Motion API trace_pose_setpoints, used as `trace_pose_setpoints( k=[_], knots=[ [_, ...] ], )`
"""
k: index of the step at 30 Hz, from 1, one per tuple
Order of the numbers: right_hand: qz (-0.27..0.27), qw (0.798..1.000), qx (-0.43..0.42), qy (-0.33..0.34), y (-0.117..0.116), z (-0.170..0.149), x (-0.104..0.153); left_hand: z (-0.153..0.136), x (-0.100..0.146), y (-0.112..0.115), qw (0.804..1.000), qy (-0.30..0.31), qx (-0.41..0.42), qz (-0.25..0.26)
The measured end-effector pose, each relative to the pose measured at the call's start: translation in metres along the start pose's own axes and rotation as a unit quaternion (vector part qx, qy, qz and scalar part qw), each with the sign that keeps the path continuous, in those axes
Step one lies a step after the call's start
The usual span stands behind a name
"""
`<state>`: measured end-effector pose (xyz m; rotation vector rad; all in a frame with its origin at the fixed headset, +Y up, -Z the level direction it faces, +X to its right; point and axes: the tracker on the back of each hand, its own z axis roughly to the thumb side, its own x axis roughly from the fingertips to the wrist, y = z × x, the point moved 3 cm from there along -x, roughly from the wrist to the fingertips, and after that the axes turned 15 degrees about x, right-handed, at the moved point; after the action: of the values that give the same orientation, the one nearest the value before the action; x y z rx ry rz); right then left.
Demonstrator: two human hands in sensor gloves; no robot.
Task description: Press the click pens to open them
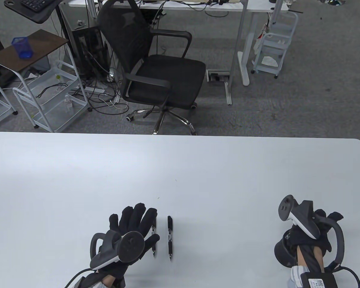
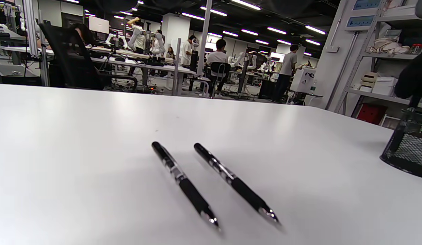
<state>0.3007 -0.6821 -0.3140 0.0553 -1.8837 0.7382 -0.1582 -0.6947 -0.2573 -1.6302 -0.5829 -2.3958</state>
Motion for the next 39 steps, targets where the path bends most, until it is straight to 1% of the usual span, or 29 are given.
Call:
trace_pose_setpoints(
  k=[7, 10, 13, 16, 19, 23, 26, 27, 28, 30, 31, 32, 33, 35, 36, 38, 39],
  knots=[
    [-0.021, 1.000, 0.012, 0.010, 0.015, 0.005, 0.011, 0.000, 0.000, 0.000, 1.000, 0.001, 0.000, -0.003],
    [-0.032, 0.999, 0.002, 0.013, 0.021, 0.003, 0.015, 0.000, 0.000, 0.000, 1.000, 0.001, 0.001, -0.001],
    [-0.016, 1.000, -0.006, 0.019, 0.022, 0.001, 0.016, 0.000, 0.001, 0.000, 1.000, 0.002, 0.004, 0.000],
    [-0.029, 0.999, -0.023, 0.021, 0.025, -0.003, 0.021, 0.000, 0.001, -0.001, 1.000, 0.003, 0.006, 0.001],
    [-0.037, 0.997, -0.058, 0.021, 0.034, -0.014, 0.030, 0.000, 0.002, -0.001, 1.000, 0.004, 0.007, 0.002],
    [-0.085, 0.990, -0.110, 0.025, 0.058, -0.035, 0.055, 0.000, 0.002, -0.001, 1.000, 0.005, 0.008, 0.002],
    [-0.132, 0.979, -0.149, 0.035, 0.076, -0.047, 0.075, 0.000, 0.002, -0.001, 1.000, 0.005, 0.010, 0.003],
    [-0.157, 0.972, -0.172, 0.044, 0.083, -0.051, 0.083, 0.000, 0.002, -0.001, 1.000, 0.005, 0.009, 0.002],
    [-0.171, 0.966, -0.186, 0.052, 0.087, -0.053, 0.088, 0.000, 0.002, -0.001, 1.000, 0.005, 0.009, 0.002],
    [-0.211, 0.942, -0.243, 0.091, 0.097, -0.055, 0.099, 0.000, 0.003, -0.001, 1.000, 0.006, 0.008, 0.001],
    [-0.219, 0.933, -0.264, 0.106, 0.098, -0.054, 0.101, 0.000, 0.003, 0.000, 1.000, 0.006, 0.008, 0.001],
    [-0.237, 0.912, -0.306, 0.134, 0.100, -0.051, 0.103, 0.000, 0.003, -0.001, 1.000, 0.006, 0.008, 0.002],
    [-0.245, 0.896, -0.336, 0.153, 0.100, -0.049, 0.104, 0.000, 0.003, -0.001, 1.000, 0.006, 0.008, 0.002],
    [-0.255, 0.849, -0.418, 0.198, 0.097, -0.039, 0.103, -0.001, 0.003, -0.002, 1.000, 0.006, 0.009, 0.004],
    [-0.253, 0.817, -0.469, 0.223, 0.094, -0.032, 0.100, -0.001, 0.003, -0.002, 1.000, 0.006, 0.011, 0.006],
    [-0.234, 0.763, -0.543, 0.260, 0.085, -0.018, 0.093, -0.002, 0.004, -0.003, 1.000, 0.006, 0.012, 0.007],
    [-0.215, 0.723, -0.595, 0.276, 0.076, -0.009, 0.086, -0.002, 0.004, -0.003, 1.000, 0.006, 0.012, 0.007]
  ],
)
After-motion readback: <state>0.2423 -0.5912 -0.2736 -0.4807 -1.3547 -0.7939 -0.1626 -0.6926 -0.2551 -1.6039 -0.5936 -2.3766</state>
